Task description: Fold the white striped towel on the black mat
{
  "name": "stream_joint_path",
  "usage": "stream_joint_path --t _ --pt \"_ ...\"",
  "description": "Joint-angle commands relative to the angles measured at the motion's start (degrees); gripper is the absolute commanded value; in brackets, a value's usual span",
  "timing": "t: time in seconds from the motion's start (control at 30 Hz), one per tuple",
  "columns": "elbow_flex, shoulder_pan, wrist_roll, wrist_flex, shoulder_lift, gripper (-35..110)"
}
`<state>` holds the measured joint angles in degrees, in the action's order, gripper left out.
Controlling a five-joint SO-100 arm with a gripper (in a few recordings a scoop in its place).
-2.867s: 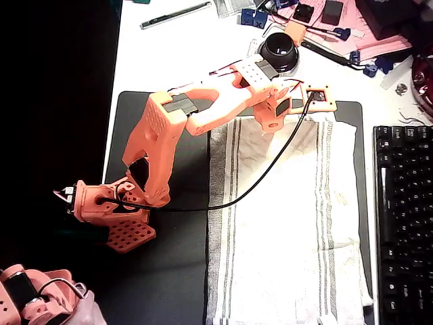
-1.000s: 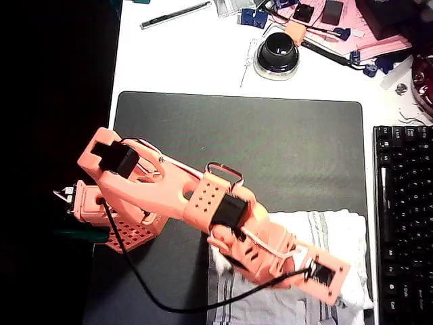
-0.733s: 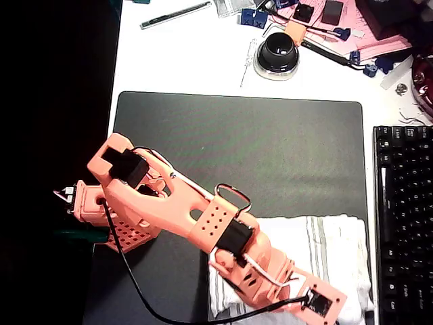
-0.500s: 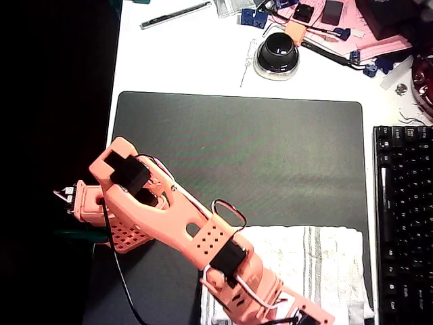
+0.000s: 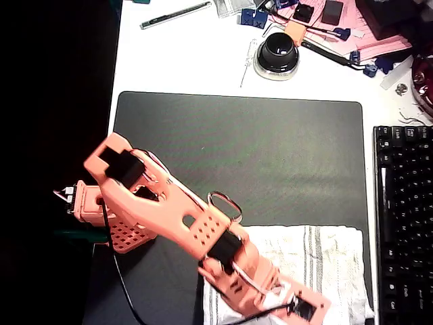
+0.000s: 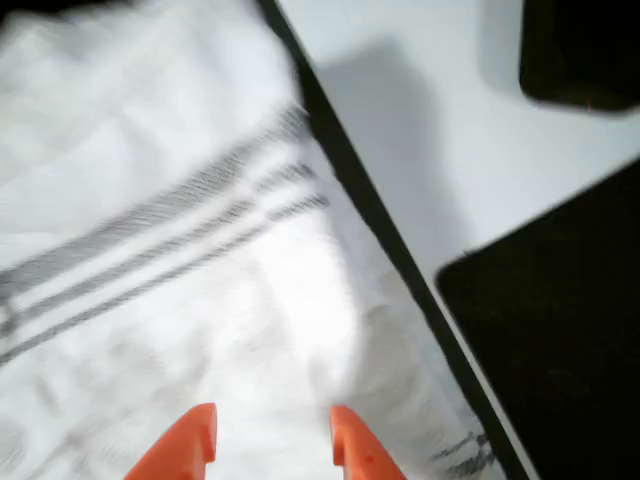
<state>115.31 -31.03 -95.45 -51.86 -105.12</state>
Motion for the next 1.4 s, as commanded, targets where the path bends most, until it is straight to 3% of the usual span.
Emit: stream_joint_path --t 0.0,0.23,0.57,1.0,1.37 --pt "0.62 0.53 -0.44 -3.78 -7.65 15" --pt "4.92 8.17 1.32 -12.30 -22.76 14" --pt "34.89 25.58 9.05 -9.93 -55.28 13" --pt "63.98 30.94 10.55 -2.64 -78.84 0" --pt "65.57 32.96 12.57 -13.62 -85.52 0"
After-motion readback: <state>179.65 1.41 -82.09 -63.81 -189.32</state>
